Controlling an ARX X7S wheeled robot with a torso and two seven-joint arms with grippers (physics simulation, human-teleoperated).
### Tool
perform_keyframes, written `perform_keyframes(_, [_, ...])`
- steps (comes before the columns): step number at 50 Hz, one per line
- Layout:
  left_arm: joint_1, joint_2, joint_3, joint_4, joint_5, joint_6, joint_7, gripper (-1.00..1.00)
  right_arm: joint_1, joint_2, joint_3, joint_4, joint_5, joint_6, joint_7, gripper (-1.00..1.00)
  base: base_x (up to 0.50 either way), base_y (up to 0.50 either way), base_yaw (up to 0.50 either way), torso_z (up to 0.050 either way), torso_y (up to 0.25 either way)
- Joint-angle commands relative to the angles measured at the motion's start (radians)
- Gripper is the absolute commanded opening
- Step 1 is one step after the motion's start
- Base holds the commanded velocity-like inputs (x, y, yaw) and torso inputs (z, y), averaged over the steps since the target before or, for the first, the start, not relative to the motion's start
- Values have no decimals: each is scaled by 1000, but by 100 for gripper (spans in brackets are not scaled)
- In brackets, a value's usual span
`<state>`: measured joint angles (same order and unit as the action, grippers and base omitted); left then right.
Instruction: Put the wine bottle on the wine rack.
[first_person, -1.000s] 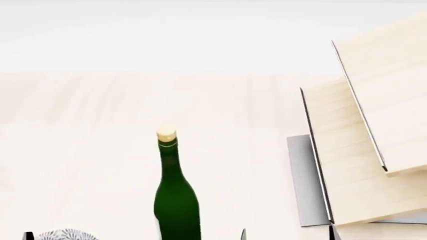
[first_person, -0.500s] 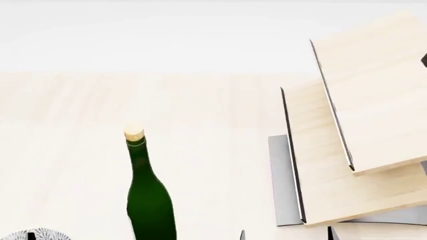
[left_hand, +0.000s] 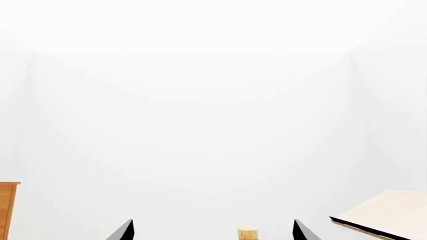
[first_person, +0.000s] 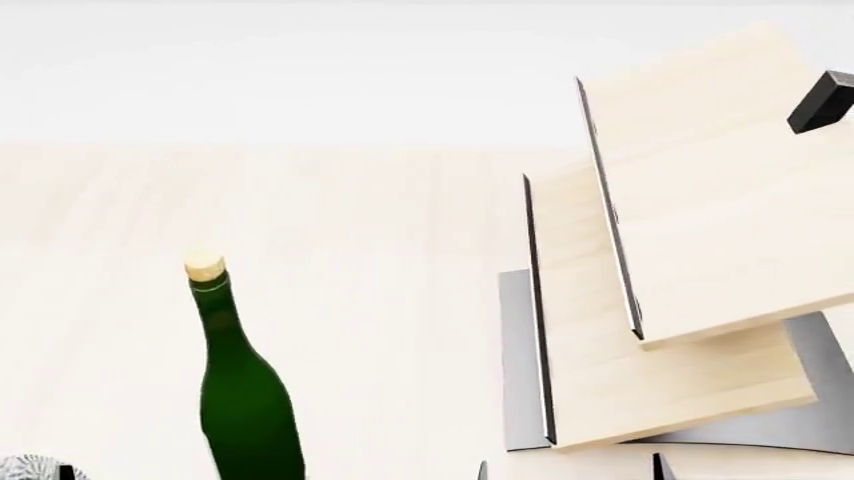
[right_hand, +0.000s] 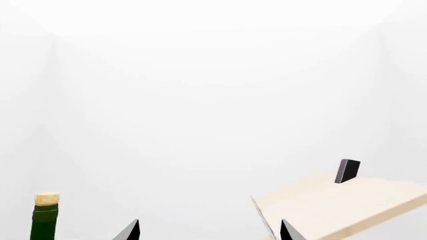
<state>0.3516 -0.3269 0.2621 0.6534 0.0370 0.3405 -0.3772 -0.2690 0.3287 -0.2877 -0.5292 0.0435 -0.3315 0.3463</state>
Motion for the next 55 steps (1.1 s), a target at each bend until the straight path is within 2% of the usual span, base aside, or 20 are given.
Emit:
perform_keyframes(1, [0, -4, 6, 2, 3, -1, -4, 100, 0, 4, -5, -3, -2, 3, 4, 100, 0, -125, 0, 0, 0])
perform_keyframes(52, [-7, -18, 26, -8, 8, 3, -23, 100, 9, 7, -25, 25, -2, -22, 24, 100, 0, -96, 0, 0, 0])
perform_keyframes(55, [-9, -18, 27, -8, 9, -1, -23, 100, 23, 2, -31, 18, -5, 19, 26, 100, 0, 0, 0, 0, 0])
